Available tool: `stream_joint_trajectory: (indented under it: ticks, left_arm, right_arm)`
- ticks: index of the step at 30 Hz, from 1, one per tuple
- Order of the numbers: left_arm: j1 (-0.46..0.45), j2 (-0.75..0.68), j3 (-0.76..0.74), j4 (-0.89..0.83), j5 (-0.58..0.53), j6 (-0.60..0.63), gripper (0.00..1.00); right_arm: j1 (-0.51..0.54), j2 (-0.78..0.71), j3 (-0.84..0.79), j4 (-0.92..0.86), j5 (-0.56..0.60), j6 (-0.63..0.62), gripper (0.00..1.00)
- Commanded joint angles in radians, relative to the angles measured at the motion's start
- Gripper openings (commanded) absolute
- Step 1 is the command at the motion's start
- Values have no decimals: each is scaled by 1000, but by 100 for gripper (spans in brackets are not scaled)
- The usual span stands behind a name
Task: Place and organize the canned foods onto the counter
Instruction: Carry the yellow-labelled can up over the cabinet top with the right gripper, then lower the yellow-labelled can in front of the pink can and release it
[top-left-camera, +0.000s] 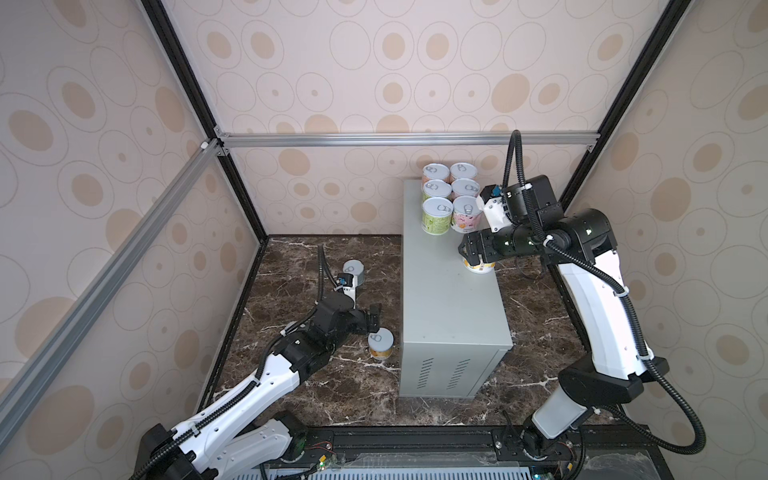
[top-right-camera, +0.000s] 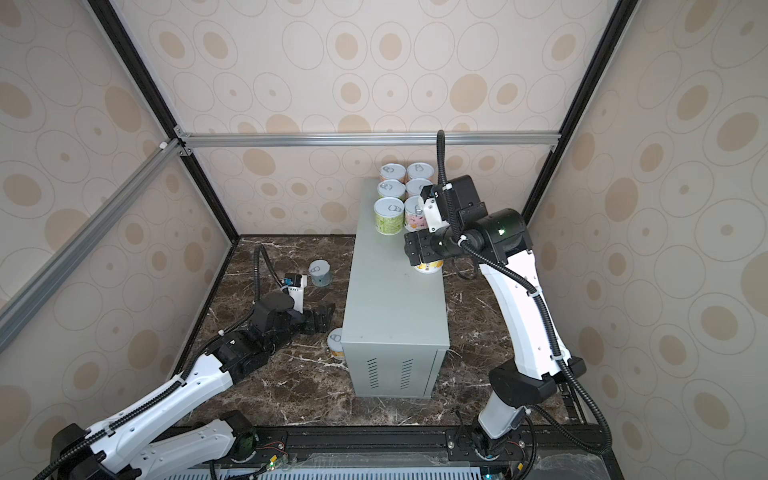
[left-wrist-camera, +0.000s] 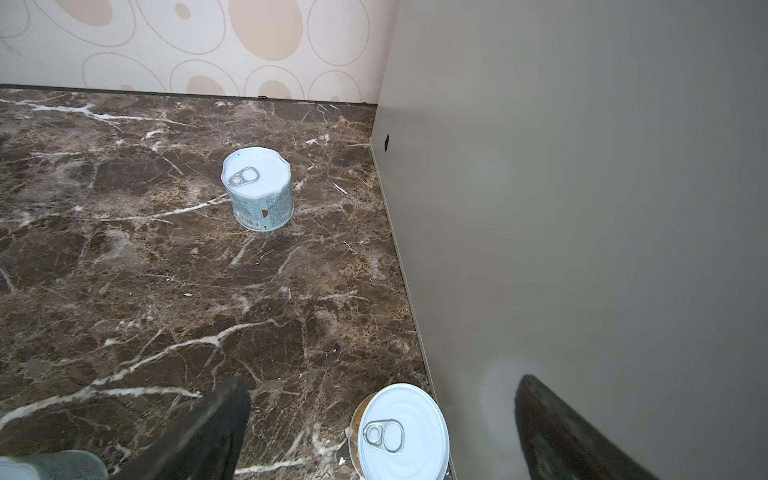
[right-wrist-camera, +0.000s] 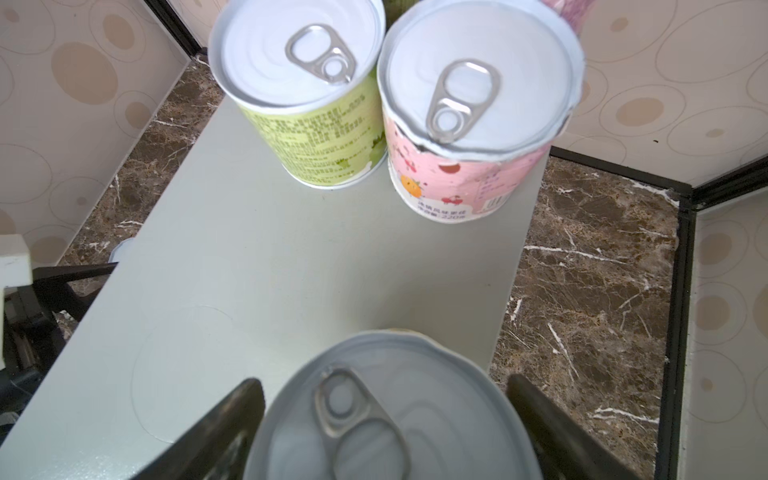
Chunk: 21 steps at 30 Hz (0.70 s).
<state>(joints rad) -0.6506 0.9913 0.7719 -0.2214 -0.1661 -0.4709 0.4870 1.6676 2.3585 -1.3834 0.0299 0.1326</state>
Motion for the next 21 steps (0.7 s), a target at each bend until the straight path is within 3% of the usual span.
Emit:
stream_joint_trajectory:
  ticks: [1,12,21]
  left_arm:
    - [9,-13,2,15,-4,18,99]
    - [10,-36,6,1,-15,20,99]
    - [9,-59,-1,-10,-9,1,99]
  right_arm:
    - [14,-24,18,19,4,-9,96]
    - [27,-148,-54,72,-2,4,99]
    - [29,-316,-288,174,2,39,97]
